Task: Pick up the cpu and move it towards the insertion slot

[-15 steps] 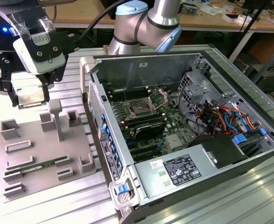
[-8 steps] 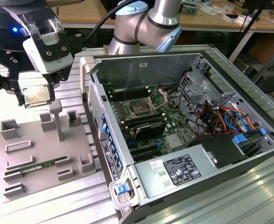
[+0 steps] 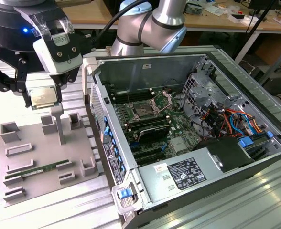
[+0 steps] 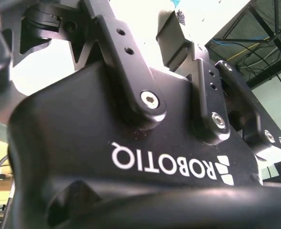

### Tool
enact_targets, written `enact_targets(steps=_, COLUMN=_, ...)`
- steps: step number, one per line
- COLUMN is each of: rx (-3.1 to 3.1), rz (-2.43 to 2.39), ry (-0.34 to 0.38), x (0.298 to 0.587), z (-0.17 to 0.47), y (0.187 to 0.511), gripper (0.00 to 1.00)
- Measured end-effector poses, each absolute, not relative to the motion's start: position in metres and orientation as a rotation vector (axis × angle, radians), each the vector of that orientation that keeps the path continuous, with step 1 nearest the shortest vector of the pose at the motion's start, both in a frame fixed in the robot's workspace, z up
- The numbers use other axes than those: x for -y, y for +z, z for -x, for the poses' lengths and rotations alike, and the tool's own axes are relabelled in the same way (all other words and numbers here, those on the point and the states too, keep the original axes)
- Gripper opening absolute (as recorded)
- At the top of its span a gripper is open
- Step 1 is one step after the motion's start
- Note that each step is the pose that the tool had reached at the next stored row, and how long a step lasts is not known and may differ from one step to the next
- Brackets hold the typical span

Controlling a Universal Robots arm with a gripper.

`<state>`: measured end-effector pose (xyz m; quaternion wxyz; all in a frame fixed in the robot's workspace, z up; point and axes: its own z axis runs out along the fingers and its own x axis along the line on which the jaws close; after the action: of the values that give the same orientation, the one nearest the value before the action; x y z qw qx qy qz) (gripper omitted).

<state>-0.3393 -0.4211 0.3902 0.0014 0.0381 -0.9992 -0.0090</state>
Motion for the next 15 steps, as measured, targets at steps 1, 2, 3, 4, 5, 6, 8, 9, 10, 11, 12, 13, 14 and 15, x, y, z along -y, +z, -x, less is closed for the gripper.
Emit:
enact_targets(steps=1, rx=3.137, rz=-0.120, ry=-0.028, x=0.421, z=0.339, y=0.390, gripper=0.55)
enact_targets(steps=2, rx=3.137, rz=-0.120, ry=-0.028, x=0.421, z=0.338, y=0.390, gripper=0.55)
enact_targets(steps=3, rx=3.136, rz=-0.120, ry=-0.028, x=0.421, z=0.337, y=0.390, gripper=0.55)
enact_targets(steps=4, rx=3.136, rz=-0.120, ry=-0.028, x=0.421, z=0.336, y=0.390, gripper=0.55)
enact_targets(steps=5, rx=3.136, rz=-0.120, ry=-0.028, x=0.421, z=0.336, y=0.390, gripper=0.55)
enact_targets(steps=6, rx=3.136, rz=-0.120, ry=-0.028, x=0.421, z=0.335, y=0.390, gripper=0.55)
enact_targets(steps=8, rx=3.137, rz=-0.120, ry=-0.028, x=0.421, z=0.332, y=0.390, gripper=0.55)
enact_targets(steps=9, rx=3.136, rz=-0.119, ry=-0.028, x=0.421, z=0.330, y=0.390, gripper=0.55)
enact_targets(steps=10, rx=3.136, rz=-0.119, ry=-0.028, x=0.421, z=0.329, y=0.390, gripper=0.55)
enact_targets(steps=11, rx=3.136, rz=-0.120, ry=-0.028, x=0.421, z=0.327, y=0.390, gripper=0.55)
enact_targets(steps=12, rx=3.136, rz=-0.119, ry=-0.028, x=0.421, z=0.325, y=0.390, gripper=0.55)
enact_targets(steps=13, rx=3.136, rz=-0.120, ry=-0.028, x=0.421, z=0.324, y=0.390, gripper=0.55)
enact_targets(steps=14, rx=3.137, rz=-0.120, ry=-0.028, x=0.421, z=0.323, y=0.390, gripper=0.55)
enact_targets(steps=15, rx=3.136, rz=-0.120, ry=-0.028, x=0.421, z=0.321, y=0.390, gripper=0.55)
